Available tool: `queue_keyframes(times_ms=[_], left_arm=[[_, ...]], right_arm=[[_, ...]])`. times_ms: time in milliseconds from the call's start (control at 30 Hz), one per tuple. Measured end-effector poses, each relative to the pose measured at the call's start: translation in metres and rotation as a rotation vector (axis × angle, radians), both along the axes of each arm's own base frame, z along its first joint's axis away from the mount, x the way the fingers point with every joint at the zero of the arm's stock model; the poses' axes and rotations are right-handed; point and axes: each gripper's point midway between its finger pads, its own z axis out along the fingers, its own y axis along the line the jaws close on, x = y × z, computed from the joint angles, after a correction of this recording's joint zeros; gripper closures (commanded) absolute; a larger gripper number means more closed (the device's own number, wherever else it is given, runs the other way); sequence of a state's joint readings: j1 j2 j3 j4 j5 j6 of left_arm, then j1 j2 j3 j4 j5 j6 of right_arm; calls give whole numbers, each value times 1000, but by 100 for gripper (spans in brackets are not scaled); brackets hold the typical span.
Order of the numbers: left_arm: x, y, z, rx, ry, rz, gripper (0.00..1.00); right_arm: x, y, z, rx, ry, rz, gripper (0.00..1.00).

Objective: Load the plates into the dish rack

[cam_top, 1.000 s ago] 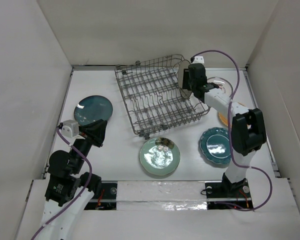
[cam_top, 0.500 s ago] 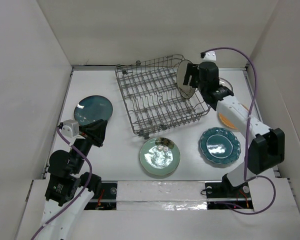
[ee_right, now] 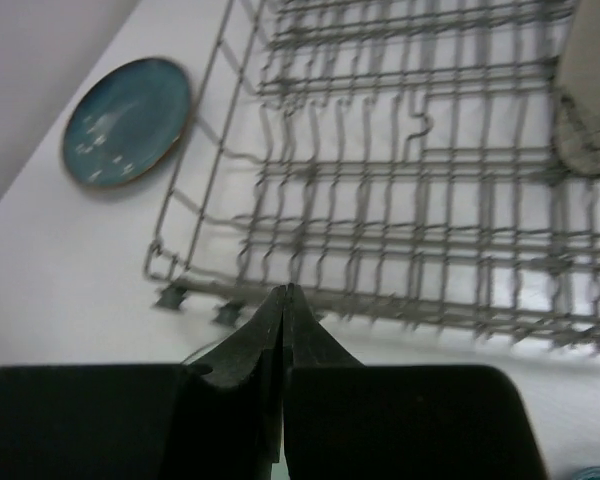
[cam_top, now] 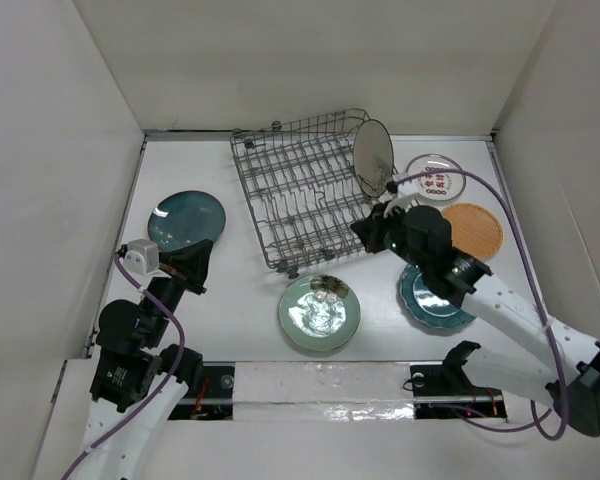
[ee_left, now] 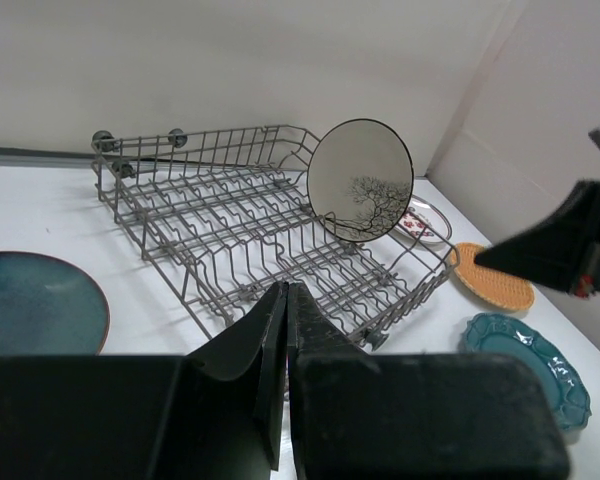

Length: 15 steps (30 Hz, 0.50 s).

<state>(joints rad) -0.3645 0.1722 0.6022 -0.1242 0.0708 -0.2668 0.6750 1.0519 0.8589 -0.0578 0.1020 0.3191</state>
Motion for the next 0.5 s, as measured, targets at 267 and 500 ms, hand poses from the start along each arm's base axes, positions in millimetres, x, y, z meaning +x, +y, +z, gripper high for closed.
queue_keyframes(times_ms=[267, 500], left_arm=[[0, 0, 0, 0, 0, 0, 100], [0, 0, 0, 0, 0, 0, 93]], right_arm=[[-77, 6, -95, 42, 279, 153, 100], [-105, -7, -170, 9, 516, 134, 34]])
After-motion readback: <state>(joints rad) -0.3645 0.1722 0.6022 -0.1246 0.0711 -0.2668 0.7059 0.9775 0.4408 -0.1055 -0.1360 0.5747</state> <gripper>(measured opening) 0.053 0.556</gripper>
